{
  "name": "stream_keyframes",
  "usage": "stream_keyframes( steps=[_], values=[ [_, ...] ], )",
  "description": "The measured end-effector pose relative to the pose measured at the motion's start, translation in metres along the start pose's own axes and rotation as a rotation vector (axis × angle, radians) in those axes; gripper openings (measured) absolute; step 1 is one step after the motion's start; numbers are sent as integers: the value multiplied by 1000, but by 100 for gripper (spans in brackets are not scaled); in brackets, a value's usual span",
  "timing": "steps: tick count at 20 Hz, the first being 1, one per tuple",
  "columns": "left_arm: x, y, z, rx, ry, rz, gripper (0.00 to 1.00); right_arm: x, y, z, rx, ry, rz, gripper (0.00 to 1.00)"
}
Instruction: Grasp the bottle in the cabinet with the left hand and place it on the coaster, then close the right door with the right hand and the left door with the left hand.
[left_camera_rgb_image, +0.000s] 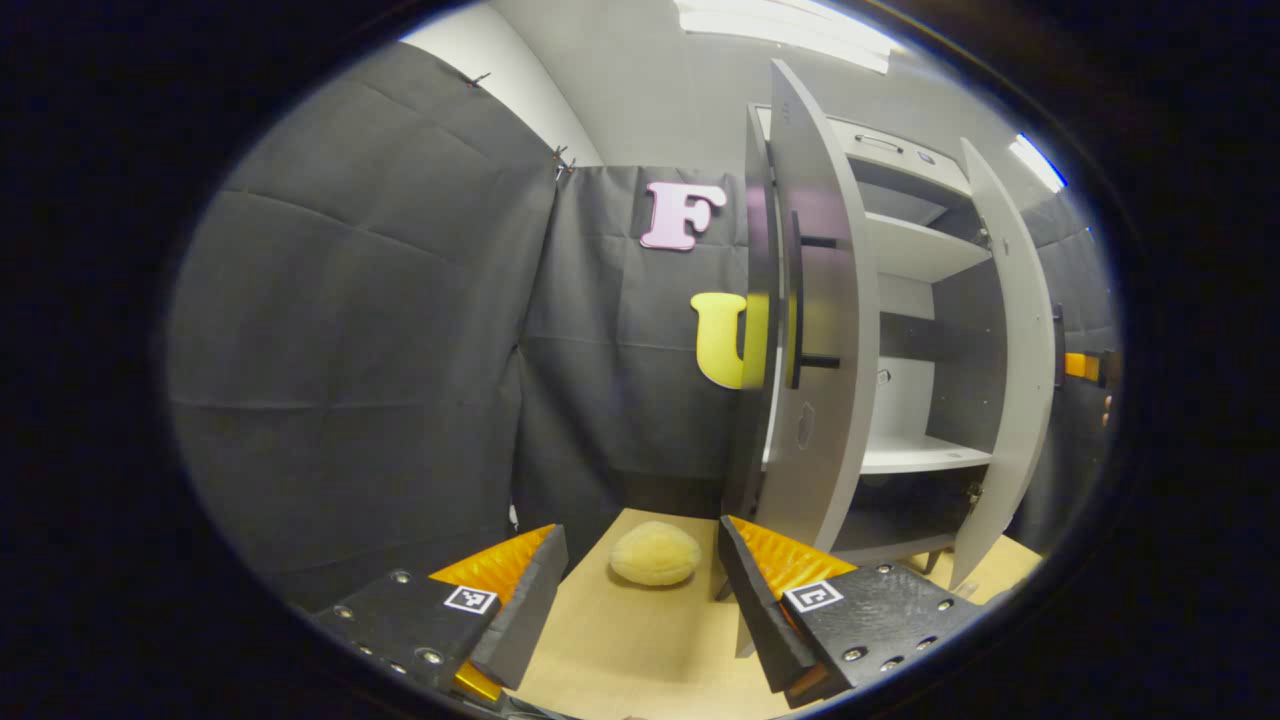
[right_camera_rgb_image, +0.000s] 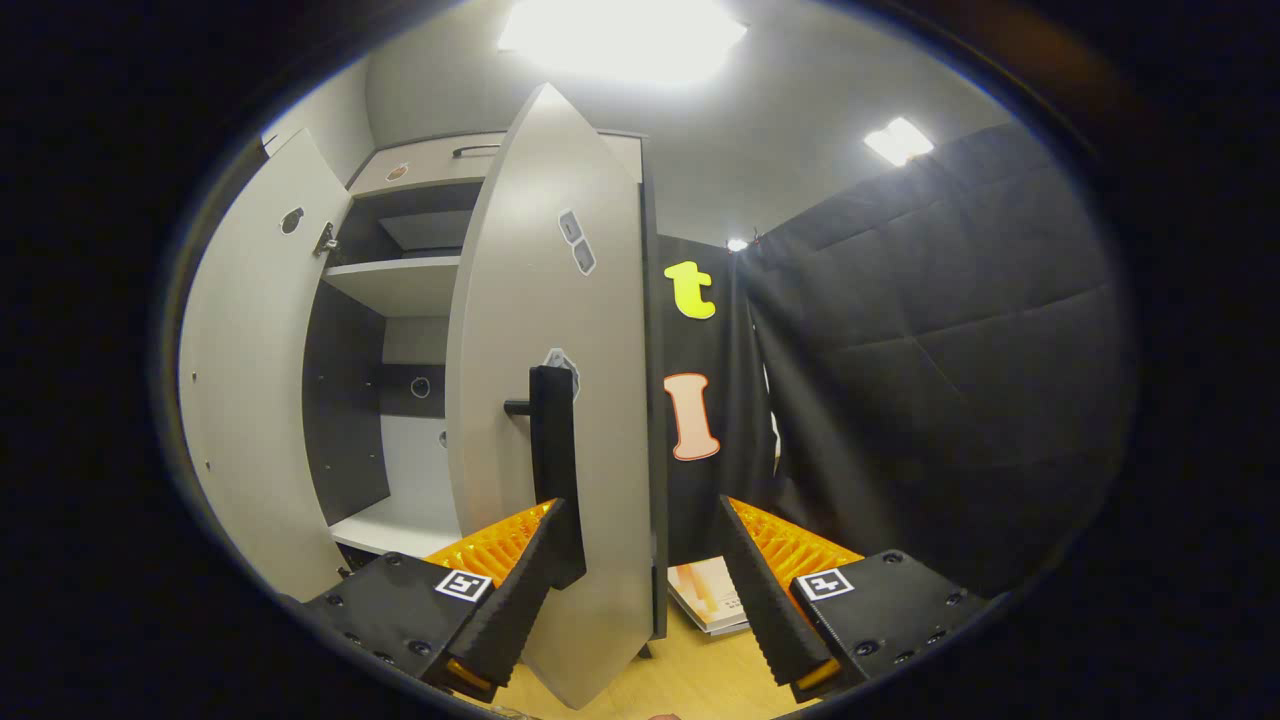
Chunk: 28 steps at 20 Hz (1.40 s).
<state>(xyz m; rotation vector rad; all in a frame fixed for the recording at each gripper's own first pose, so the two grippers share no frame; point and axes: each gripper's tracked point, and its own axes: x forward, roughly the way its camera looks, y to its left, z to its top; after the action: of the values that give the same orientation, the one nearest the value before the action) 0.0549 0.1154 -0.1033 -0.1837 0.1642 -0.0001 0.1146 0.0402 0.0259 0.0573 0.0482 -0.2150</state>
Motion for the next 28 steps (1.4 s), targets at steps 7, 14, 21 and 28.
stream_keyframes(
  steps=[7,14,21,28],
  values=[
    [-12,27,1,-15,11,49,88,8,30,-2,-1,7,52,92],
    [-3,23,18,4,-1,47,89,-9,26,-12,-24,22,101,95],
    [27,7,64,-29,-41,35,88,-36,14,-32,-91,35,125,95],
    [61,-17,115,-65,-113,18,89,-51,-2,-56,-118,97,136,92]
  ],
)
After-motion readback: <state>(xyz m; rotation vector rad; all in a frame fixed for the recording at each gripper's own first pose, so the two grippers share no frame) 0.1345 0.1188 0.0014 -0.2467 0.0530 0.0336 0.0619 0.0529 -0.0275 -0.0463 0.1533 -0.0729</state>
